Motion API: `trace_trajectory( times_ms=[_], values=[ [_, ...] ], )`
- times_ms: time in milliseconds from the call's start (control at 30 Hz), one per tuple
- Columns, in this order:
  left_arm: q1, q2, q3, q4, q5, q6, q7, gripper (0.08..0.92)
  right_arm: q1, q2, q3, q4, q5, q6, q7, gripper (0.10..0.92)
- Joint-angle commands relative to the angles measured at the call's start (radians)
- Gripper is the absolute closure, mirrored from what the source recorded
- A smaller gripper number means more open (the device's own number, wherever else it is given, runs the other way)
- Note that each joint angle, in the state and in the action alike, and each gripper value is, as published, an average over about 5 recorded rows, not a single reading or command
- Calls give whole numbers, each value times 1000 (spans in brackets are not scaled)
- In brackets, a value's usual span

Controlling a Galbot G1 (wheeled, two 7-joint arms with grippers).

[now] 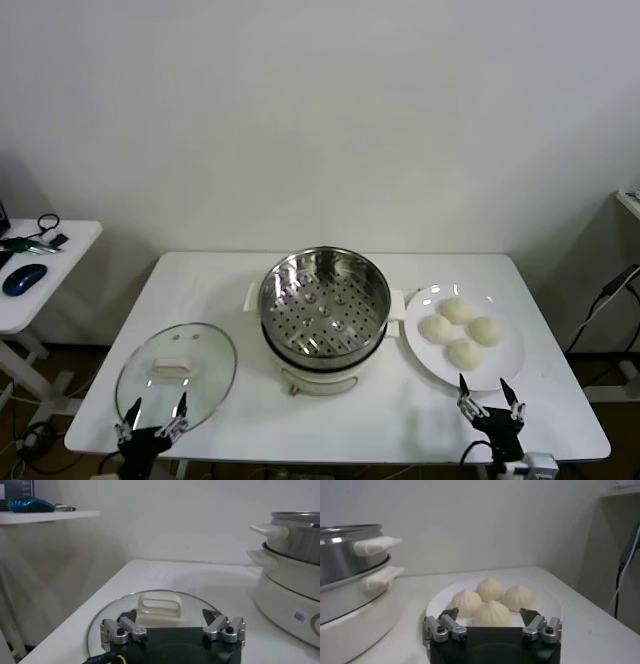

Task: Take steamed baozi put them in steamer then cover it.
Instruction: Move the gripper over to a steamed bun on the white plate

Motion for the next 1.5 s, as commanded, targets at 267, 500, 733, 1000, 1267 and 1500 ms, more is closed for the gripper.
trace_trajectory(
  times_ms=[267, 500, 733, 1000, 1267, 1500],
  values=[
    [2, 0, 3, -18, 0, -1, 0, 177, 439, -351, -61, -96, 6, -305, -141, 203],
    [23, 5, 8, -33, 22, -13, 0, 177, 911, -736, -483, -364, -308, -145, -700, 203],
    [48, -1, 19, -29, 40, -23, -3, 177, 1449, -786, -1014, -686, -459, 165, -1127, 203],
    [47, 1, 38, -14, 61, -26, -1, 177, 1941, -624, -1568, -884, -353, 194, -1338, 203],
    [49, 5, 36, -15, 67, -25, 1, 177, 1991, -436, -1721, -1006, -301, 147, -1382, 203],
    [50, 5, 24, -28, 66, -18, 2, 177, 1888, -318, -1667, -1126, -278, 123, -1364, 203]
  ],
)
